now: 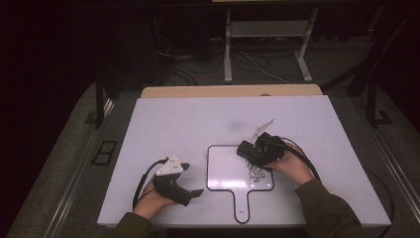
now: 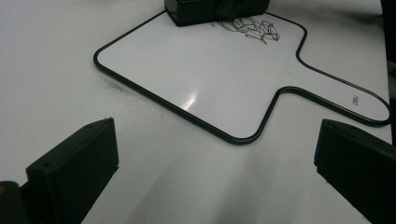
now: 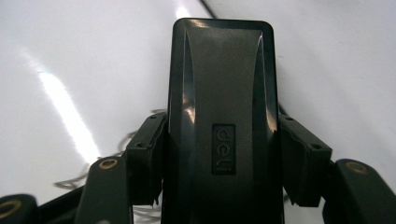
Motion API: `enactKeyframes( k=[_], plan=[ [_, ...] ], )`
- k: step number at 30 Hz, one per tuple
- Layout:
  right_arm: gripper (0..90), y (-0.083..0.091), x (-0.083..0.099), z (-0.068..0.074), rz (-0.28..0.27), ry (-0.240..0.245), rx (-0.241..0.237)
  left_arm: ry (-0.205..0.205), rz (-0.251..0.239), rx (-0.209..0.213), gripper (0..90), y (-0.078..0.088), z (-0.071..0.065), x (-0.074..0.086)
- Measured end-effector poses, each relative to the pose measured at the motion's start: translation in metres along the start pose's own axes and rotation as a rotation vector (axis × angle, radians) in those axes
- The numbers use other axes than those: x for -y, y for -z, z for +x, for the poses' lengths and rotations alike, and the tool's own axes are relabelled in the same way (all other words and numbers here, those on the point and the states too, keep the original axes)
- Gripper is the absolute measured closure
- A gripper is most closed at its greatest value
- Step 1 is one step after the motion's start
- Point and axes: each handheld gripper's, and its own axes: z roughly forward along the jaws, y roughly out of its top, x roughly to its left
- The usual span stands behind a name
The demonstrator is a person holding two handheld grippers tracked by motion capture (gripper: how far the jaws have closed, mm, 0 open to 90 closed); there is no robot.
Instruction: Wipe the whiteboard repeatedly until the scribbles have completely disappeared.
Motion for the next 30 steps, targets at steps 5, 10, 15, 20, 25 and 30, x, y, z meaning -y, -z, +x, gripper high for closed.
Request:
enactKeyframes(
  k=[5, 10, 15, 20, 25, 30],
  plan=[
    [38.4, -0.001, -0.003, 0.009, 0.004, 0.018, -0.016, 0.000, -0.001, 0.001, 0.0, 0.000, 0.000, 0.000],
    [38.4, -0.001, -0.002, 0.005, 0.003, 0.010, -0.013, -0.001, -0.002, 0.003, 0.0, 0.001, 0.000, 0.000],
    [38.4, 0.001, 0.001, -0.003, 0.005, -0.014, 0.004, 0.000, -0.001, 0.004, 0.0, 0.000, 0.000, 0.000],
    [38.5, 0.004, 0.006, -0.012, 0.008, -0.052, 0.026, -0.002, -0.002, 0.003, 0.0, 0.001, 0.000, 0.000],
    [38.5, 0.007, 0.012, -0.022, 0.009, -0.076, 0.050, 0.000, -0.002, 0.003, 0.0, 0.001, 0.000, 0.000],
    [38.4, 0.007, 0.012, -0.020, 0.016, -0.082, 0.053, 0.000, -0.001, 0.004, 0.0, 0.000, 0.000, 0.000]
  ],
)
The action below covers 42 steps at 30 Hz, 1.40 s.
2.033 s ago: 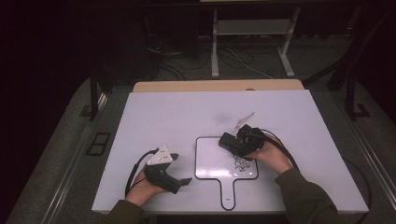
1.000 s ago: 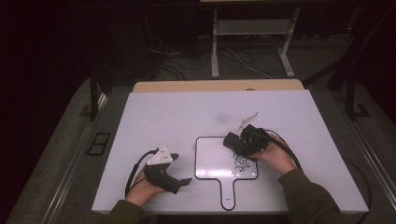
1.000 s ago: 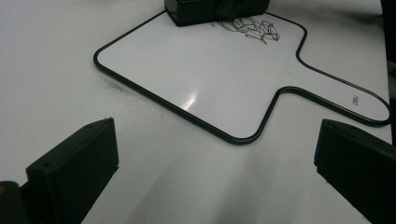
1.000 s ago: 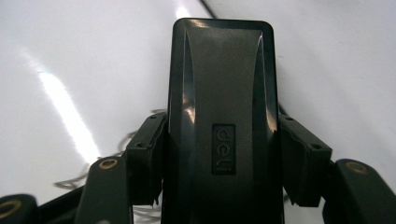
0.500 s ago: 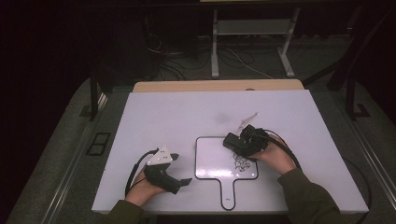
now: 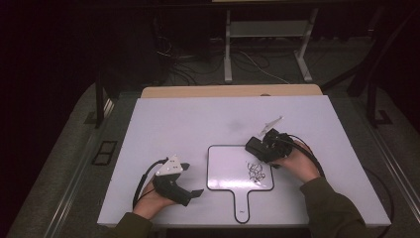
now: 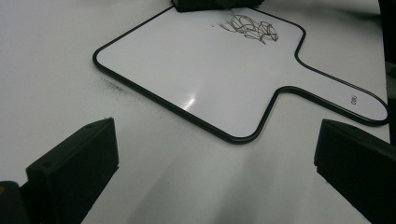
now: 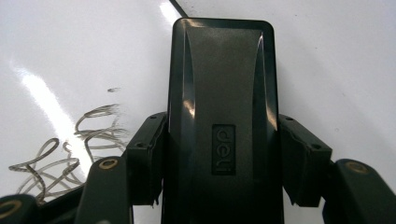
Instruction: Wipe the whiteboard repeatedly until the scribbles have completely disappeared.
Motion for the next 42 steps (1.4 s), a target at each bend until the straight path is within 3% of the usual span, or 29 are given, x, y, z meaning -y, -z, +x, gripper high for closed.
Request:
enactKeyframes(
  k=[18, 35, 42],
  plan=[
    [38.5, 0.002, -0.002, 0.030, 0.010, 0.091, -0.050, -0.002, -0.001, -0.001, 0.0, 0.000, 0.000, 0.000],
    [38.5, 0.006, 0.009, 0.000, 0.016, 0.005, 0.019, 0.000, -0.006, 0.000, 0.0, 0.001, 0.000, 0.000],
    [38.5, 0.006, 0.006, 0.010, 0.027, 0.034, 0.012, 0.000, -0.003, 0.000, 0.0, 0.001, 0.000, 0.000]
  ],
)
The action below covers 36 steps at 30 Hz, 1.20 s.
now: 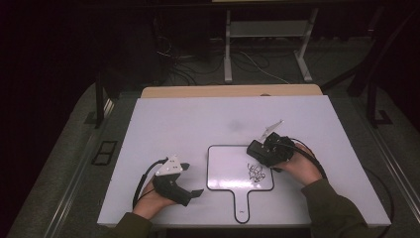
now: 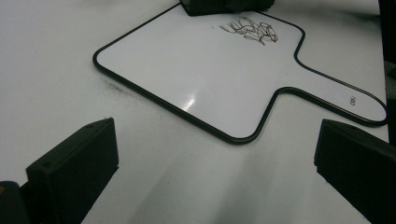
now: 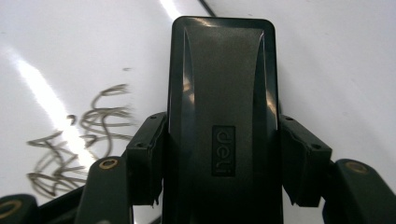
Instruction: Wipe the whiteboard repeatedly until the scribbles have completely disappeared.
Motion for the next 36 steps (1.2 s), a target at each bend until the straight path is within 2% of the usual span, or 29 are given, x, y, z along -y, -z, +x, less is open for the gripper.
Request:
enactKeyframes(
  k=[12, 16, 19, 24, 28, 36],
  plan=[
    [38.4, -0.006, -0.016, 0.028, -0.010, 0.082, -0.069, -0.001, 0.005, 0.002, 0.0, -0.001, -0.001, 0.000],
    [38.5, -0.008, -0.021, 0.034, -0.007, 0.101, -0.066, -0.002, 0.006, 0.003, 0.0, -0.001, 0.000, 0.000],
    [38.5, -0.009, -0.021, 0.028, -0.009, 0.083, -0.069, -0.005, 0.006, 0.003, 0.0, -0.001, -0.001, 0.000],
    [38.5, -0.008, -0.019, 0.015, -0.005, 0.046, -0.030, -0.004, 0.006, 0.003, 0.0, -0.001, 0.000, 0.000],
    [38.4, -0.008, -0.016, 0.005, -0.006, 0.000, -0.027, -0.005, 0.008, 0.002, 0.0, -0.001, 0.000, 0.000],
    [38.5, -0.005, -0.009, -0.006, 0.004, -0.024, 0.002, -0.002, 0.004, 0.002, 0.0, -0.001, 0.000, 0.000]
  ],
)
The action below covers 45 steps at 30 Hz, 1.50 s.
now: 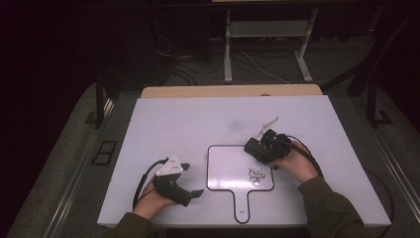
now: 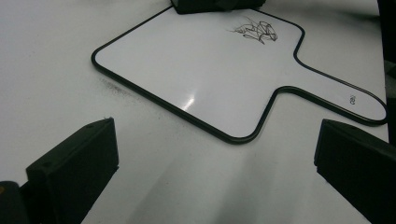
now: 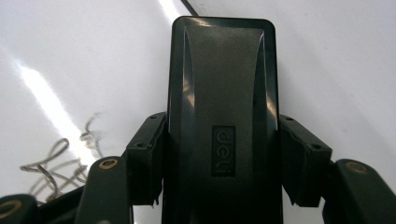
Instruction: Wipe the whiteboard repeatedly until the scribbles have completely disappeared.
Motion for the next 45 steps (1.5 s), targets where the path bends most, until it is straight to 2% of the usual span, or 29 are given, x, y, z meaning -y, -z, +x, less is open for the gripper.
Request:
enactKeyframes(
  k=[4, 8, 23, 25, 26, 31, 41, 43, 45],
  plan=[
    [38.5, 0.001, 0.002, 0.001, 0.002, -0.005, -0.007, -0.001, 0.000, 0.000, 0.0, 0.000, 0.000, 0.000],
    [38.4, 0.003, 0.005, 0.007, 0.004, 0.027, -0.025, -0.003, 0.000, 0.000, 0.0, 0.000, 0.000, 0.000],
    [38.5, 0.003, 0.000, 0.046, -0.005, 0.122, -0.093, -0.004, -0.001, 0.001, 0.0, 0.000, -0.001, 0.000],
    [38.5, 0.003, -0.001, 0.049, -0.002, 0.142, -0.087, -0.005, -0.002, 0.000, 0.0, 0.000, -0.001, 0.000],
    [38.4, 0.003, -0.002, 0.050, -0.005, 0.138, -0.099, -0.005, -0.002, 0.000, 0.0, 0.000, -0.001, 0.000],
    [38.5, 0.002, -0.002, 0.046, -0.006, 0.135, -0.096, -0.006, -0.004, 0.000, 0.0, 0.000, 0.000, 0.000],
    [38.4, 0.008, 0.011, 0.018, 0.010, 0.054, -0.041, -0.006, -0.004, 0.000, 0.0, 0.000, 0.000, -0.001],
    [38.5, 0.009, 0.013, 0.015, 0.011, 0.037, -0.042, -0.006, -0.004, 0.000, 0.0, 0.000, 0.000, -0.001],
    [38.5, 0.009, 0.014, 0.016, 0.011, 0.044, -0.043, -0.006, -0.001, 0.002, 0.0, 0.000, 0.000, 0.000]
  ],
)
